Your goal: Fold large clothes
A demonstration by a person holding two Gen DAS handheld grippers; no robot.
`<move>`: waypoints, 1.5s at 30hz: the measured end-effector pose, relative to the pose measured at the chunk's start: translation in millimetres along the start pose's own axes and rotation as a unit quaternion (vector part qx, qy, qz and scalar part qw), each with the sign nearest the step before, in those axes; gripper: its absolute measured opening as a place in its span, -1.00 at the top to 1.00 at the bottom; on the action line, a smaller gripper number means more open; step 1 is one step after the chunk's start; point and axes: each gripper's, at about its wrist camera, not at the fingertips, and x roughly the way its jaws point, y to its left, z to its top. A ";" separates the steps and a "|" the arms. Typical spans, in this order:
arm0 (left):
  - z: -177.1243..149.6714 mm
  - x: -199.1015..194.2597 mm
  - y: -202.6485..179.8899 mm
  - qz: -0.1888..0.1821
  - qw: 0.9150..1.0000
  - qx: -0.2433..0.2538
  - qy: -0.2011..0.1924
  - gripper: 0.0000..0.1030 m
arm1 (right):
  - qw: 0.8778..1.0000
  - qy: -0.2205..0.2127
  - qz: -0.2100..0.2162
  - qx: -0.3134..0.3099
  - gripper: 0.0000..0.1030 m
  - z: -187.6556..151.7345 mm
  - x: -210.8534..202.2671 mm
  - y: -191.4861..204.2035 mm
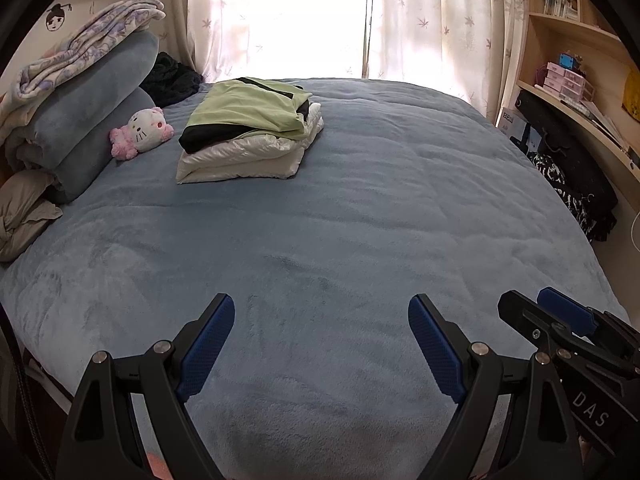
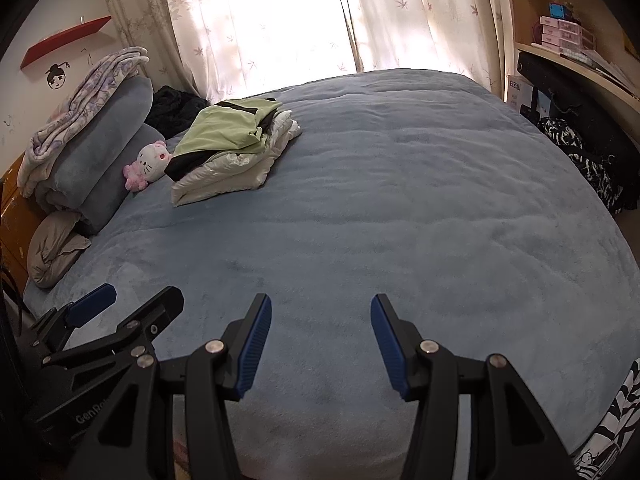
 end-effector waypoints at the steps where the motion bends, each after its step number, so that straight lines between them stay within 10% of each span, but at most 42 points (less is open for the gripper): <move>1: -0.1 -0.4 0.0 0.000 1.000 -0.001 0.000 -0.69 | 1.000 0.000 0.000 0.000 -0.01 -0.3 -0.1 0.5; 45: -6.9 -2.3 0.8 0.005 1.000 0.000 0.007 -0.64 | 1.000 -0.001 -0.004 0.006 -0.01 -2.0 -0.5 5.8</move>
